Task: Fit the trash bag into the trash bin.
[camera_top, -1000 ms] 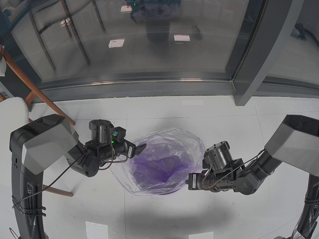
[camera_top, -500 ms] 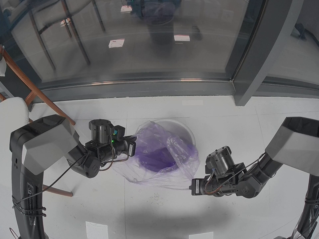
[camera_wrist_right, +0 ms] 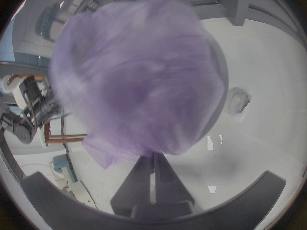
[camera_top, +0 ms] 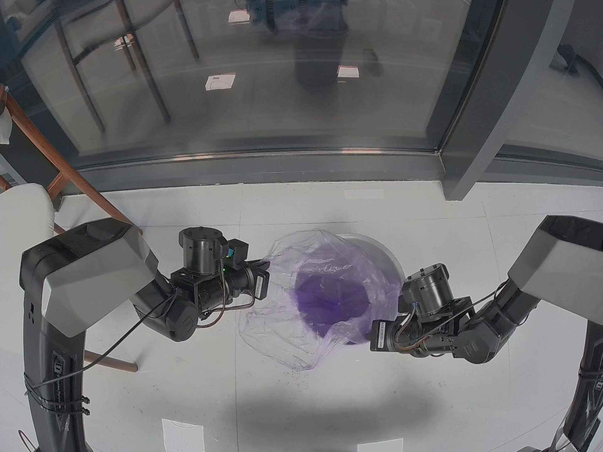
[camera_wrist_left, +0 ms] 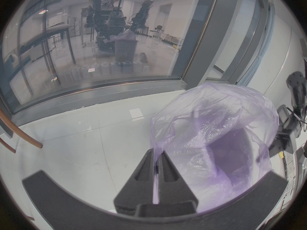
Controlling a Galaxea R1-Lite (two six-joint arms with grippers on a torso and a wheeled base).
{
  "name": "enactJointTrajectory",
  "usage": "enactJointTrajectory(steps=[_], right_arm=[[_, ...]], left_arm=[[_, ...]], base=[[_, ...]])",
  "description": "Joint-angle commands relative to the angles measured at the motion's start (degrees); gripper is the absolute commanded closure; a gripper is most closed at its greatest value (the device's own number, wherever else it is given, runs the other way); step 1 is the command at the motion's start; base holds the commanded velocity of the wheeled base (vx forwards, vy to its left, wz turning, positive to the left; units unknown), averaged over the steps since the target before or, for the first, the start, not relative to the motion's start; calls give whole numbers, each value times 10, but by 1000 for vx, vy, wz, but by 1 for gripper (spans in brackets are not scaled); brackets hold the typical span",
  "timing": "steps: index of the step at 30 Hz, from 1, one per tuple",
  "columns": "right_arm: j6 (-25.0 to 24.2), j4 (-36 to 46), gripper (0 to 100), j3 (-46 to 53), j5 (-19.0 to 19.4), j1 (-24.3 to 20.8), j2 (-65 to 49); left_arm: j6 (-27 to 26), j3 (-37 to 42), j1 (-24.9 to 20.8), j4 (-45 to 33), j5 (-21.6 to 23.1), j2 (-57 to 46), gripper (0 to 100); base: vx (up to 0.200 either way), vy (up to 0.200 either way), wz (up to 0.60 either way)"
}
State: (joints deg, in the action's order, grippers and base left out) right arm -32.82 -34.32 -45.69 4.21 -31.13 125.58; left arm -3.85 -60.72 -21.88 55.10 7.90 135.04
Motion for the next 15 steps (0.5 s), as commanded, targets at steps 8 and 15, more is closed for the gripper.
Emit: enactJointTrajectory(steps=[8,15], right_arm=[[5,-21,100,-4,1,85,-29],[3,-22,100,-26,8,111,-31]], left_arm=[[44,-30,-25,-6,-12,-21,100],[45,-75,-30,-57,-12,-21,100]], base=[[0,0,0],[0,0,0]])
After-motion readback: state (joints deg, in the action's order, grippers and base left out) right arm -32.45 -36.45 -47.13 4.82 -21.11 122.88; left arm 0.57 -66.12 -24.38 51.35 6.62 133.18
